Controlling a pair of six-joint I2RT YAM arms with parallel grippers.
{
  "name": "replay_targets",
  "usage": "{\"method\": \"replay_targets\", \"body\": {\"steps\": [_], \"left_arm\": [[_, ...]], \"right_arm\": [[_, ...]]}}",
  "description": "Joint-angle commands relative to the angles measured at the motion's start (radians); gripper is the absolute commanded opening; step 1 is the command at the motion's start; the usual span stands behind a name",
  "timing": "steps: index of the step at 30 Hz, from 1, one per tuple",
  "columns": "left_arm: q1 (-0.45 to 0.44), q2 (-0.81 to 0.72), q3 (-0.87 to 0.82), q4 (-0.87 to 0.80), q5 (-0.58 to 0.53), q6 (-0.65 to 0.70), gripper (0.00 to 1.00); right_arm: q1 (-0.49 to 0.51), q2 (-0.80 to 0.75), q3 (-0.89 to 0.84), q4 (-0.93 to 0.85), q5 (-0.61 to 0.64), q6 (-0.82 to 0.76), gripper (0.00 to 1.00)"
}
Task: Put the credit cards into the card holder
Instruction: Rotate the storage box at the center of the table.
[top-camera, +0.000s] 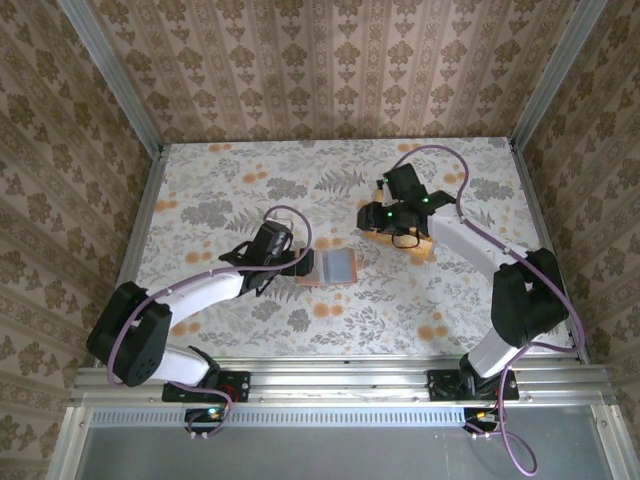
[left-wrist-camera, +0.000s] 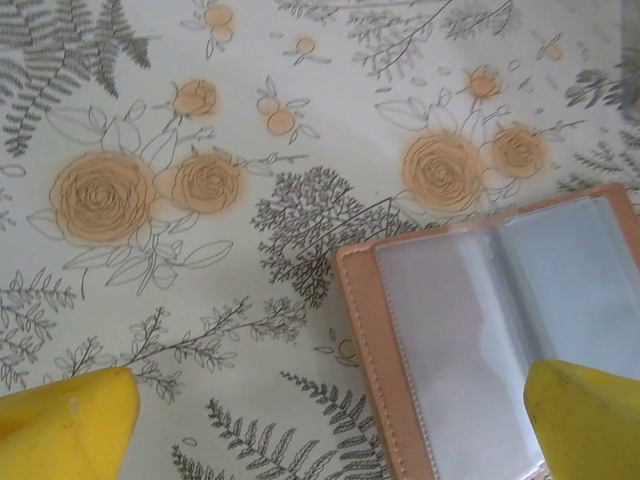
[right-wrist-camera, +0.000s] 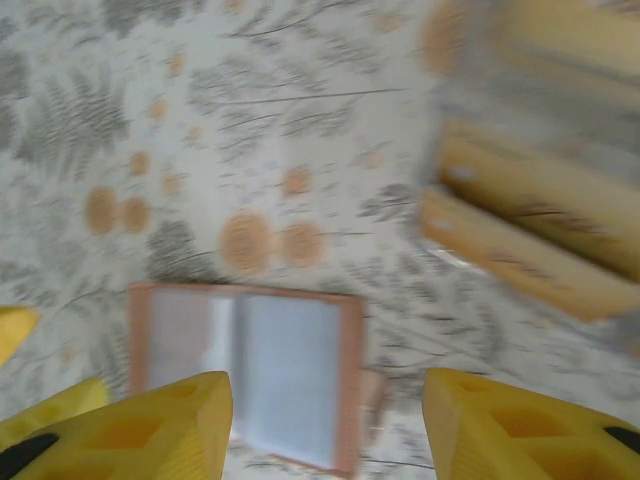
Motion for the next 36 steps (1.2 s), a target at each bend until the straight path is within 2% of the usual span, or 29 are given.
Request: {"method": "replay_targets", "body": {"steps": [1,6,18,27,36], "left_arm": [[-0.002,0.007,-0.008,-0.041,-0.031,-0.029,1.00],[-0.002,0.021,-0.004,-0.038,-0.027,-0.027,1.00],[-0.002,0.042,0.058,-0.050,-0.004,0.002,1.00],[0.000,0.046,0.060,-0.037,0.014,0.009,1.00],[-0.001,0.047,0.064,-0.029,0.034,0.005,1.00]], "right_arm": [[-0.060,-0.021,-0.025,-0.116,0.136,-0.123,0.53],[-0.171,-0.038,-0.034,-0.119,0.132,-0.142,0.51],[-0.243,-0.038,-0.048,-0.127,0.179,-0.149,0.50],[-0.379,0.000,0.057,-0.104,0.105,-0.060,0.53],[-0.533,0.202,0.210,0.009,-0.041,0.147,0.47]]}}
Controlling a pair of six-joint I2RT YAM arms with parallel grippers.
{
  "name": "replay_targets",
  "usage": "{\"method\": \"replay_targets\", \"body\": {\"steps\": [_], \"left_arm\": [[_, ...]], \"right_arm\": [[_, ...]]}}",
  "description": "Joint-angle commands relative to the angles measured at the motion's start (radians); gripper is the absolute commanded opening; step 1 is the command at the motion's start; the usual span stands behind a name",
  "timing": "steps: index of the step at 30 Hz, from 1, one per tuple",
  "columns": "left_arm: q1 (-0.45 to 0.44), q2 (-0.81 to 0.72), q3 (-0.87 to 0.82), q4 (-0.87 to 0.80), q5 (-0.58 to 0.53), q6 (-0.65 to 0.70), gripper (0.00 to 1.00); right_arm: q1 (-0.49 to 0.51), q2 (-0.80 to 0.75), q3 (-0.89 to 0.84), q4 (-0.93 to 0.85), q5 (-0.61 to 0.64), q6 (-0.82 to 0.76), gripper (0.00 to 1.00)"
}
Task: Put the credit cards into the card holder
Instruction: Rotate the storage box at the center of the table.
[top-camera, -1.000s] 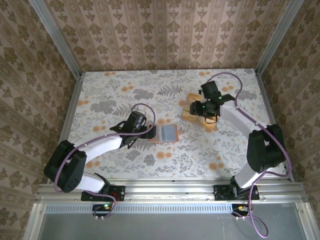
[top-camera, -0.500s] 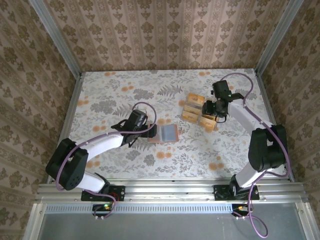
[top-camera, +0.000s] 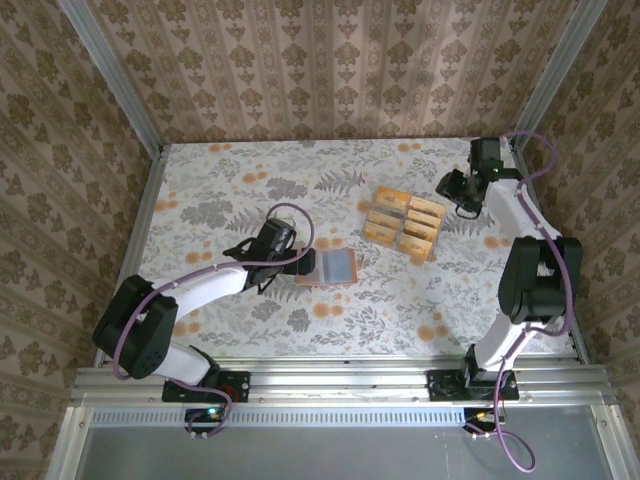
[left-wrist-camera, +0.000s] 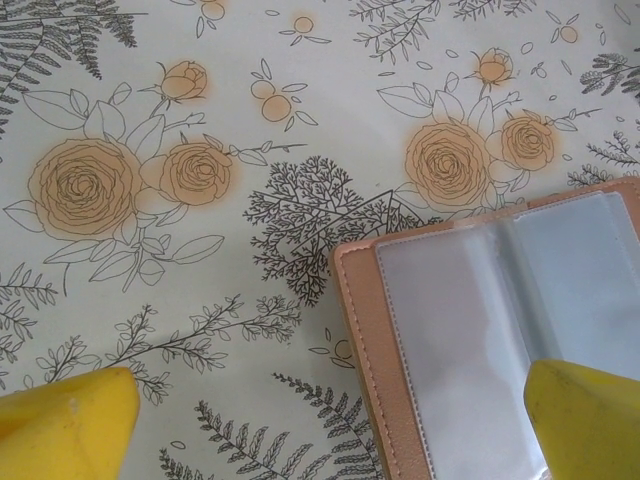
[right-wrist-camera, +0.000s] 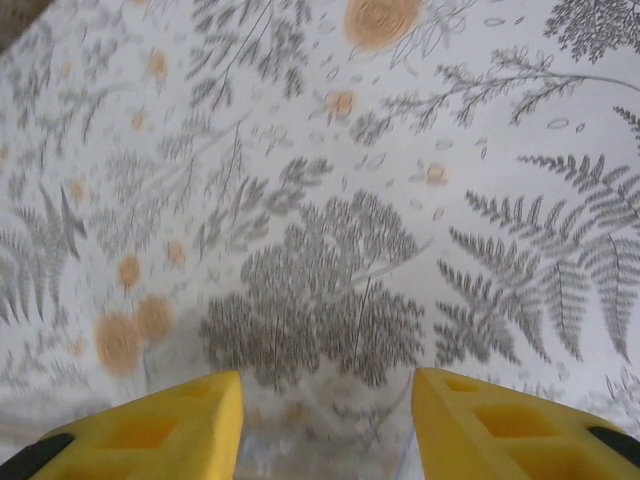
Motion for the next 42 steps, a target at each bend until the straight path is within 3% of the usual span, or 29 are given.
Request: {"method": "replay_targets", "body": {"steps": [1,9,14,31,42], "left_arm": [[0.000,0.000,0.022,0.001,0.018,0.015,1.00],[-0.004,-0.003,0.021,0.001,0.025,0.008,1.00],[-0.005,-0.004,0.024,0.002,0.020,0.008,1.00],[-0.025,-0.005,0.036,-0.004,0.011,0.014,1.00],[-0.027,-0.003,0.015,0.024,0.019,0.015,1.00]], "right_arm": [[-0.046,0.096,0.075,0.048,-0.093,0.108,0.46],[-0.051,0.386,0.315,-0.059,-0.265,0.024,0.34],[-0.043,0.410,0.286,-0.063,-0.318,-0.014,0.32],[-0.038,0.016,-0.271,0.188,-0.375,0.035,0.29],[0.025,-0.195,-0.594,0.279,-0.369,0.058,0.29]]}}
